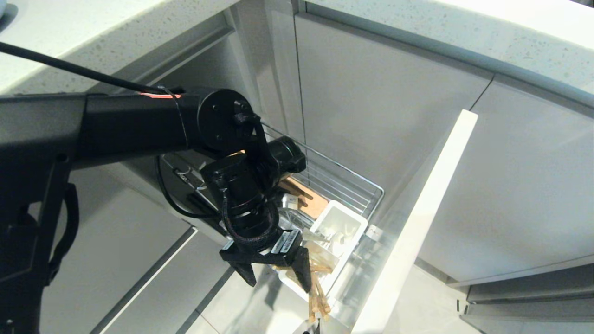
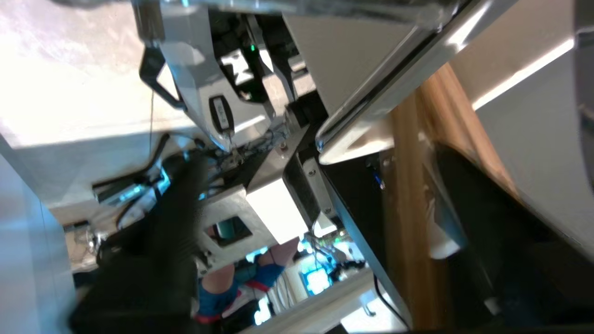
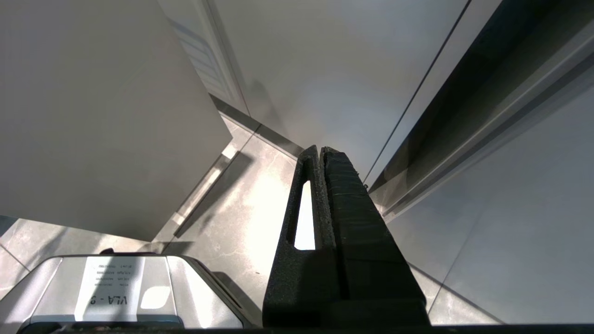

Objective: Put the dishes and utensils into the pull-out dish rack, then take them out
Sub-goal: Take the chopsticks out of the cupboard

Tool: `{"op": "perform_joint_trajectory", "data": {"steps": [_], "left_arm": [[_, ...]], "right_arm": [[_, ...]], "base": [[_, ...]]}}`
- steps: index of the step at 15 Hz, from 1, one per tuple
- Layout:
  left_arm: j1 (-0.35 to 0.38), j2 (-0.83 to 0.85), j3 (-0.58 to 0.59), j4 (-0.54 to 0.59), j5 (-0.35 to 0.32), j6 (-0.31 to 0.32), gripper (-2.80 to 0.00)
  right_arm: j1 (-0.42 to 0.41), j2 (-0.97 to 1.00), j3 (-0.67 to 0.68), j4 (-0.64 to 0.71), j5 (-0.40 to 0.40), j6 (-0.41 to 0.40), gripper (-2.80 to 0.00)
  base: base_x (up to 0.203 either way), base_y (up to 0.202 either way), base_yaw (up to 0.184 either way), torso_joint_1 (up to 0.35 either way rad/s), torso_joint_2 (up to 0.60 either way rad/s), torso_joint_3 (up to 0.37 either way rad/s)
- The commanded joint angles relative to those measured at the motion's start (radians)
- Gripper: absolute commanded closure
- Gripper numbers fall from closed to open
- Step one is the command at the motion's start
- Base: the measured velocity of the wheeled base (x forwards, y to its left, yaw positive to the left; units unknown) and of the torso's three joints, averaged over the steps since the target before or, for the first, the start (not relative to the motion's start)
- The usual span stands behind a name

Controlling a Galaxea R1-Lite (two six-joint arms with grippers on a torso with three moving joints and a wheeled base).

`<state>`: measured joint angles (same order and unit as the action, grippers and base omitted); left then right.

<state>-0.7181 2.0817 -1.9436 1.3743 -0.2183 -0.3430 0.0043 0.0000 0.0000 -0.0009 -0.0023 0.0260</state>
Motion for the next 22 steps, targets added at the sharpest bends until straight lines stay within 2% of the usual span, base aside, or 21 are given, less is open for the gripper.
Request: {"op": "perform_joint_trajectory", "data": {"steps": [1, 11, 14, 22], "left_arm": [[0.0, -0.003, 0.0, 0.006, -0.001, -0.002, 0.0], [-0.011, -0.011, 0.0, 0.011, -0.009, -0.001, 0.0], [-0.012, -0.019, -0.001, 0.006, -0.032, -0.001, 0.0], [-0.048, -0.087, -0.001, 0.044, -0.039, -0.003, 0.0]], "right_arm": [[0.0, 0.0, 0.002, 0.0, 0.0, 0.0, 0.0], [0.0, 0.0, 0.002, 0.001, 0.0, 0.0, 0.0], [0.0, 0.0, 0.001, 0.0, 0.0, 0.0, 0.0], [0.0, 0.0, 0.002, 0.0, 0.0, 0.0, 0.0]], "base": [[0.0, 0.0, 0.0, 0.0, 0.0, 0.0], [0.0, 0.0, 0.0, 0.0, 0.0, 0.0], [0.0, 0.0, 0.0, 0.0, 0.0, 0.0], [0.0, 0.0, 0.0, 0.0, 0.0, 0.0]]}}
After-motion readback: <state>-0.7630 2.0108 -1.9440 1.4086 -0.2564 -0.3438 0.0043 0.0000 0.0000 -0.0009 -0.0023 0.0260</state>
